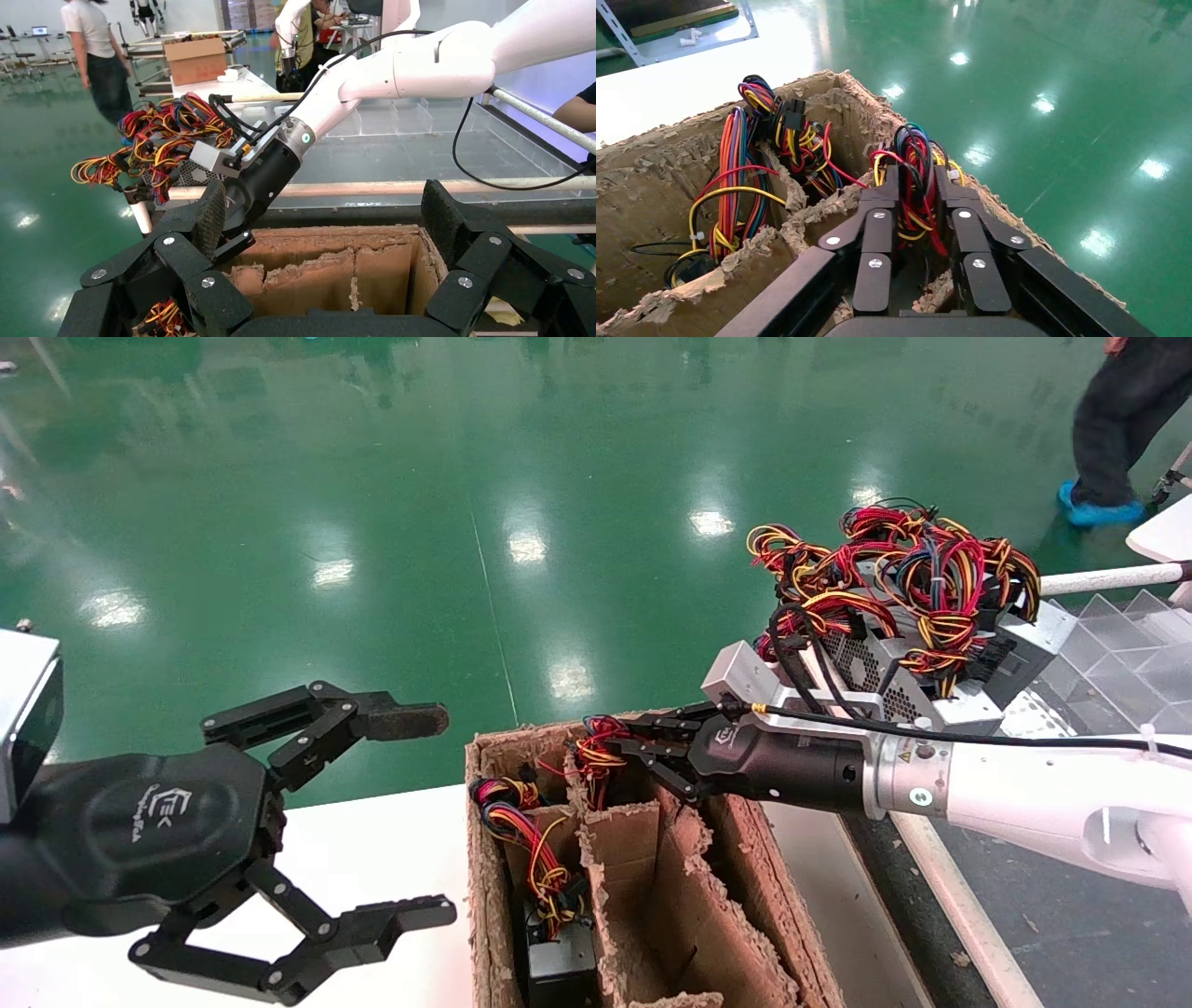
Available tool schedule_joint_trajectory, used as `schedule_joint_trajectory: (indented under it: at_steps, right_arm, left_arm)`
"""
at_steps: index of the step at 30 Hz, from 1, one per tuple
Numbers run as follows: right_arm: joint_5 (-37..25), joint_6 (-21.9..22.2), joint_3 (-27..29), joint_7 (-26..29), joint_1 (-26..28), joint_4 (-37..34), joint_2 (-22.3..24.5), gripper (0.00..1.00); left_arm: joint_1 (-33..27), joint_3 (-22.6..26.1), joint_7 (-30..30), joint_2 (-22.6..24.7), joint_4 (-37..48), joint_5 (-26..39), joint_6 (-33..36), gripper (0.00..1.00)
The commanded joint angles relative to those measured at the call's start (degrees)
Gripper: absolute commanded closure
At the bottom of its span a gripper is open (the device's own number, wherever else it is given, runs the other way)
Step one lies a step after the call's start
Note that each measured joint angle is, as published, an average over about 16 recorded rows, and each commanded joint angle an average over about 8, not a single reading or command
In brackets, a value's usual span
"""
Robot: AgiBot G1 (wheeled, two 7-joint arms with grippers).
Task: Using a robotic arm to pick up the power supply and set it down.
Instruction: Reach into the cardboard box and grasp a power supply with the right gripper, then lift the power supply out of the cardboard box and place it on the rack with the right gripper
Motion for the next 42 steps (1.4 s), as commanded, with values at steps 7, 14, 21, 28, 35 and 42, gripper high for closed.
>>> schedule_joint_trajectory:
  at_steps: [7, 14, 21, 28, 35, 42]
  right_arm:
    - [0.5, -0.4, 0.3, -1.1, 0.4, -1.7, -0.2, 1.0]
    - [1.6, -1.5, 1.0, -2.0, 0.6, -2.3, 0.0, 1.0]
    - [3.3, -3.4, 2.1, -2.3, 1.2, -1.8, 0.8, 1.0]
    - [5.4, -5.0, 3.6, -2.2, 2.0, 0.4, 2.4, 1.0]
    - [8.8, -6.6, 6.0, 0.3, 3.7, 4.7, 5.6, 1.0]
    - [13.1, -6.5, 9.4, 5.4, 6.7, 9.5, 9.9, 1.0]
  left_arm:
    - [0.0, 0.0, 0.0, 0.0, 0.0, 0.0, 0.0, 0.0]
    - [0.0, 0.0, 0.0, 0.0, 0.0, 0.0, 0.0, 0.0]
    - [0.0, 0.0, 0.0, 0.0, 0.0, 0.0, 0.0, 0.0]
    - [0.0, 0.0, 0.0, 0.0, 0.0, 0.0, 0.0, 0.0]
    - [0.0, 0.0, 0.0, 0.0, 0.0, 0.0, 0.0, 0.0]
    - [0.0, 0.0, 0.0, 0.0, 0.0, 0.0, 0.0, 0.0]
